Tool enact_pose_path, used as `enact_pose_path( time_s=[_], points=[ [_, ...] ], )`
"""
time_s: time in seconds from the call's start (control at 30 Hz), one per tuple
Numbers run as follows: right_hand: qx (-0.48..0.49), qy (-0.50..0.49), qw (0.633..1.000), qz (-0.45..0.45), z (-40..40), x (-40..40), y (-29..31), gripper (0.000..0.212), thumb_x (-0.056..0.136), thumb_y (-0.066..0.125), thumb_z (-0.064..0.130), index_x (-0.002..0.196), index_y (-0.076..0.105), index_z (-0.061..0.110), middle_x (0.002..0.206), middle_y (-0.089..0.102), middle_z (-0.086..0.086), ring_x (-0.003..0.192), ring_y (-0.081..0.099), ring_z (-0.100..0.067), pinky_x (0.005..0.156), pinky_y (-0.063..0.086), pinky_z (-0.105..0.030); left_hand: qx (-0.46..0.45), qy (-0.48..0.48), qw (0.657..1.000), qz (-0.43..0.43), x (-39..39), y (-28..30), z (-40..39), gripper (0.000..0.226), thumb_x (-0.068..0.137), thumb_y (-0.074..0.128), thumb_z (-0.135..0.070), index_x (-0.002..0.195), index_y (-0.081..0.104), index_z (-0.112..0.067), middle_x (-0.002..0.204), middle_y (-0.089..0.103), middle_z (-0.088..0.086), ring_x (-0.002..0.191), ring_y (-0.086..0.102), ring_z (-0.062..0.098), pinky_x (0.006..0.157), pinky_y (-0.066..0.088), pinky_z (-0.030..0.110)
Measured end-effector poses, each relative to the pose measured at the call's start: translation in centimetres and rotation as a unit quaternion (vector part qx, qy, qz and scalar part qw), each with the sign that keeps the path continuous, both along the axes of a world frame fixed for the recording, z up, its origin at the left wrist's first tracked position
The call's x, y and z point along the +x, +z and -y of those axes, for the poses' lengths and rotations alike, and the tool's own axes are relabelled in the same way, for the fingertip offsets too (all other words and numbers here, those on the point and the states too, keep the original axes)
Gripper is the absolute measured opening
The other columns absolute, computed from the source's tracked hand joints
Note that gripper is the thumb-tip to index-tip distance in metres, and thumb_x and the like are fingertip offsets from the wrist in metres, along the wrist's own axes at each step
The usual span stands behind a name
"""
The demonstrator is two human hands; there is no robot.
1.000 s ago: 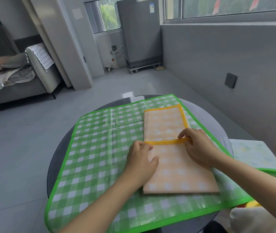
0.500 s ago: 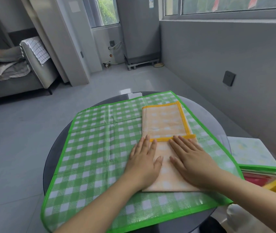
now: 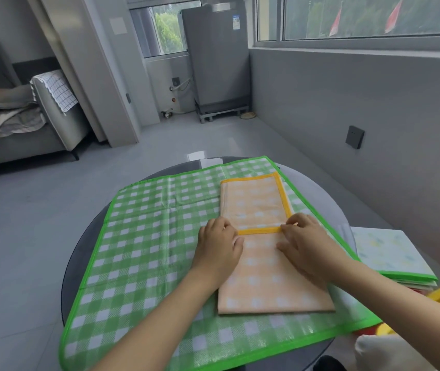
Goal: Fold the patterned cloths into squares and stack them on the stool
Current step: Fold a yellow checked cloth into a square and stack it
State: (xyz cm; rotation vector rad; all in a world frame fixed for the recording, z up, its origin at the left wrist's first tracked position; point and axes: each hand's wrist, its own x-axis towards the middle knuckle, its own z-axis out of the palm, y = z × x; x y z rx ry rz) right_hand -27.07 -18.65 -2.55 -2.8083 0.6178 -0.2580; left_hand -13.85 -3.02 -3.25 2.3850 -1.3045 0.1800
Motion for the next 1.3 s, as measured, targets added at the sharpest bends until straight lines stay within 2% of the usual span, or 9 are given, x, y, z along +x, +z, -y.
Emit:
enact_pose_path(
  time_s=[0.13, 0.23, 0.4, 0.5, 0.57, 0.83, 0.97, 1.17, 1.3],
  points=[
    [0.13, -0.1, 0.984, 0.071, 1.6, 1.2, 0.5, 0.04, 0.088, 0.061, 0.024, 0.126, 0.054, 0.011, 0.123, 0.049, -0.01, 0.098, 0.057, -0.025, 0.086, 0.041, -0.028, -0.058, 0.058, 0.988, -0.128, 0.7, 0.2, 1.3, 0.014, 0.093, 0.054, -0.024, 0.085, 0.052, -0.013, 0.094, 0.045, -0.002, 0.083, 0.05, 0.016, 0.076, 0.042, 0.024],
    [0.15, -0.168, 0.973, 0.056, 2.8, 2.6, 0.7, 0.044, 0.087, 0.063, 0.027, 0.125, 0.054, 0.008, 0.124, 0.049, -0.013, 0.101, 0.057, -0.029, 0.085, 0.041, -0.028, -0.061, 0.123, 0.975, -0.177, 1.3, 0.8, 2.2, 0.016, 0.094, 0.053, -0.026, 0.087, 0.05, -0.012, 0.102, 0.043, 0.001, 0.078, 0.049, 0.016, 0.071, 0.039, 0.023],
    [0.18, -0.214, 0.959, 0.038, 4.1, 4.0, 1.1, 0.031, 0.082, 0.069, 0.023, 0.094, 0.065, -0.006, 0.086, 0.069, -0.021, 0.079, 0.064, -0.033, 0.069, 0.052, -0.033, 0.001, 0.186, 0.954, -0.236, 3.7, 1.8, 3.3, 0.036, 0.092, 0.056, -0.034, 0.108, 0.051, -0.002, 0.117, 0.051, 0.014, 0.087, 0.053, 0.022, 0.071, 0.041, 0.028],
    [0.229, -0.236, 0.944, 0.04, 4.8, 4.8, 1.0, 0.021, 0.079, 0.072, 0.022, 0.07, 0.062, 0.005, 0.071, 0.069, -0.019, 0.061, 0.065, -0.031, 0.067, 0.058, -0.041, 0.04, 0.218, 0.944, -0.246, 4.5, 1.8, 4.1, 0.062, 0.088, 0.062, -0.037, 0.122, 0.05, 0.013, 0.122, 0.055, 0.029, 0.104, 0.059, 0.038, 0.076, 0.05, 0.041],
    [0.257, -0.249, 0.933, 0.035, 5.1, 5.1, 1.0, 0.027, 0.077, 0.073, 0.019, 0.06, 0.057, 0.005, 0.068, 0.069, -0.019, 0.06, 0.068, -0.033, 0.064, 0.059, -0.043, 0.063, 0.228, 0.943, -0.235, 4.5, 2.0, 4.5, 0.062, 0.088, 0.063, -0.036, 0.122, 0.051, 0.014, 0.12, 0.059, 0.027, 0.104, 0.061, 0.036, 0.08, 0.051, 0.042],
    [0.307, -0.267, 0.911, 0.066, 5.0, 5.2, 1.1, 0.013, 0.072, 0.074, 0.012, 0.071, 0.07, 0.0, 0.067, 0.07, -0.015, 0.065, 0.069, -0.03, 0.068, 0.059, -0.044, 0.075, 0.27, 0.931, -0.233, 4.4, 2.0, 5.1, 0.047, 0.086, 0.063, -0.039, 0.112, 0.06, 0.001, 0.11, 0.066, 0.016, 0.097, 0.064, 0.032, 0.071, 0.052, 0.037],
    [0.365, -0.26, 0.887, 0.115, 4.9, 4.4, 1.0, 0.017, 0.075, 0.072, 0.008, 0.062, 0.063, 0.011, 0.058, 0.066, -0.009, 0.051, 0.058, -0.021, 0.064, 0.058, -0.034, -0.014, 0.293, 0.916, -0.275, 3.6, 1.7, 4.6, 0.023, 0.091, 0.057, -0.036, 0.097, 0.053, -0.015, 0.083, 0.058, -0.002, 0.073, 0.054, 0.017, 0.058, 0.037, 0.028],
    [0.518, -0.222, 0.807, 0.176, 5.1, 3.0, 1.7, 0.016, 0.078, 0.073, 0.004, 0.085, 0.06, 0.009, 0.07, 0.065, -0.011, 0.056, 0.06, -0.017, 0.049, 0.051, -0.019, -0.185, 0.281, 0.861, -0.381, 3.0, 1.2, 3.3, 0.014, 0.088, 0.062, -0.035, 0.09, 0.052, -0.025, 0.076, 0.066, -0.002, 0.073, 0.063, 0.016, 0.072, 0.052, 0.034],
    [0.538, -0.183, 0.798, 0.2, 4.9, 2.1, 1.7, 0.016, 0.083, 0.069, 0.013, 0.098, 0.064, 0.011, 0.075, 0.067, -0.012, 0.062, 0.062, -0.018, 0.052, 0.054, -0.016, -0.233, 0.229, 0.848, -0.416, 2.6, 1.5, 2.5, 0.015, 0.095, 0.053, -0.032, 0.086, 0.059, -0.021, 0.073, 0.065, 0.0, 0.072, 0.062, 0.018, 0.082, 0.053, 0.039]
  ],
)
